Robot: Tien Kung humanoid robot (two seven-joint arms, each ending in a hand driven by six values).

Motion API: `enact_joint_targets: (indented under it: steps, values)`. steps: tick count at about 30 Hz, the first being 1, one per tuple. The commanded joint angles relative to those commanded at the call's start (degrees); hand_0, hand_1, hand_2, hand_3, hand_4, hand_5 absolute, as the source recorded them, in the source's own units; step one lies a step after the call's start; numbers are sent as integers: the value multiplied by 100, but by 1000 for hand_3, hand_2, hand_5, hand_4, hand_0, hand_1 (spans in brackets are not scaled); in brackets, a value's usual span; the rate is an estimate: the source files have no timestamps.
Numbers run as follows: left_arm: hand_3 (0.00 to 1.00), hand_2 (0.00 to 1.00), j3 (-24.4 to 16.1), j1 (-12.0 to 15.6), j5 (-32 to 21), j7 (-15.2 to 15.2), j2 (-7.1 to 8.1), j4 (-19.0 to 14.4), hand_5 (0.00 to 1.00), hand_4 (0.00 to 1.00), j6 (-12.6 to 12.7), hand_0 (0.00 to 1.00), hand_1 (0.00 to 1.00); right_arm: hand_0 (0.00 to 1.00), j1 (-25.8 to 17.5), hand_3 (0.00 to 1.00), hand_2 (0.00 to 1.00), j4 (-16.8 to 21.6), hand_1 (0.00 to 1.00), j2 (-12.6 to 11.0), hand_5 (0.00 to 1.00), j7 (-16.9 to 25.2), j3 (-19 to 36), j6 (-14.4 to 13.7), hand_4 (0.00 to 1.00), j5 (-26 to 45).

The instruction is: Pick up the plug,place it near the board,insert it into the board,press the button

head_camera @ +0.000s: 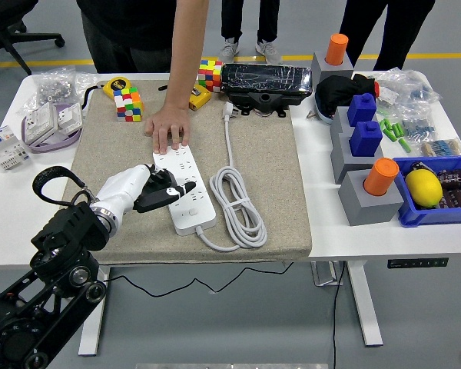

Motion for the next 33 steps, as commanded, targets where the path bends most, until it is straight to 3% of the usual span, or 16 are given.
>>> enact_joint_targets:
  steps: [17, 33]
  values:
    - [769, 778, 296, -418, -23, 0, -5, 245, 998, 998, -66, 794, 767, 805, 31, 780, 737, 0, 747, -17, 998, 16, -7, 10, 998, 27]
    - [768, 778, 436, -545, -53, 0, -15, 453, 998, 998, -96, 798, 768, 804, 33, 780, 737, 0, 747, -32, 998, 28, 6, 15, 998, 15]
